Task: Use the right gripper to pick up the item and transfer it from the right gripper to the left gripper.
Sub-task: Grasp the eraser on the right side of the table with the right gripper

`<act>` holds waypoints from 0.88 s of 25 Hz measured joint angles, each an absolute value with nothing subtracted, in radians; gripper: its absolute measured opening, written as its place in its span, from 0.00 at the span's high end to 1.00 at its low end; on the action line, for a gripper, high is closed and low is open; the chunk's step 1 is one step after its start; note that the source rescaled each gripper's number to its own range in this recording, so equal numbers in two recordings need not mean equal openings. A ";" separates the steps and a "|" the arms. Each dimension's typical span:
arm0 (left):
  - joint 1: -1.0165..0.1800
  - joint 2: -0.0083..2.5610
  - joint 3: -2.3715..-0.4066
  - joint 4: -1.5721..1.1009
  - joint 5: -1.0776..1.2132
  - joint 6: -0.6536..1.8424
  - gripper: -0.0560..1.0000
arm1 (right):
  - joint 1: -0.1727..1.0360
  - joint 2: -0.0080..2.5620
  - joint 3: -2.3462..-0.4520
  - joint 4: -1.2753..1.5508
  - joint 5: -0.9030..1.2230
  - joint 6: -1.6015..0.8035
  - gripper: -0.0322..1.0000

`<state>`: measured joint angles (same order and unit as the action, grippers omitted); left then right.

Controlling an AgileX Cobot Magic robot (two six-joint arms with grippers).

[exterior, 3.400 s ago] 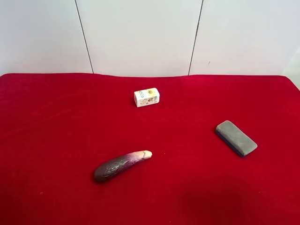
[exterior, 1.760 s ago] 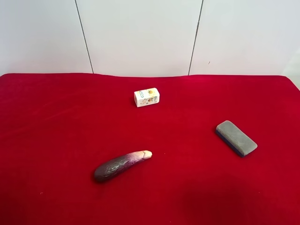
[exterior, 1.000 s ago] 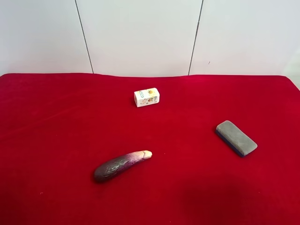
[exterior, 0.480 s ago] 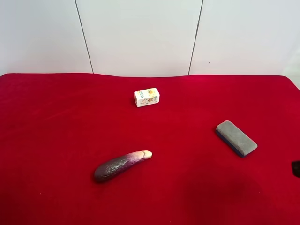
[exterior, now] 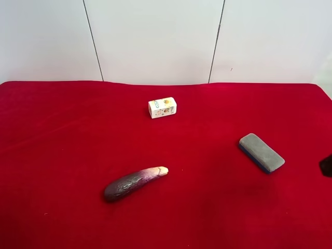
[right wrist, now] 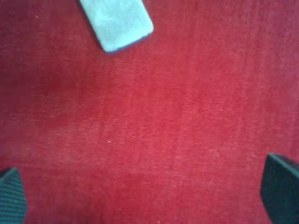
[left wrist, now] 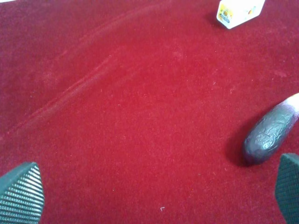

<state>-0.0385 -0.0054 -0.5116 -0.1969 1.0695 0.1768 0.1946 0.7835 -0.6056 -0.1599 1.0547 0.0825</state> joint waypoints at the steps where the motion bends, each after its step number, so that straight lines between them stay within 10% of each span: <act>1: -0.038 -0.005 -0.512 -0.197 1.070 0.177 0.00 | 0.195 0.815 -0.606 -0.173 1.046 0.082 0.00; 22: -0.045 -0.005 -0.512 -0.198 1.070 0.177 0.00 | 0.195 1.268 -0.608 -0.336 0.718 0.083 0.00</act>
<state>-0.0453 -0.0054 -0.5116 -0.1979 1.0695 0.1768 0.1946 1.2681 -0.6080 -0.3363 0.7180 0.0832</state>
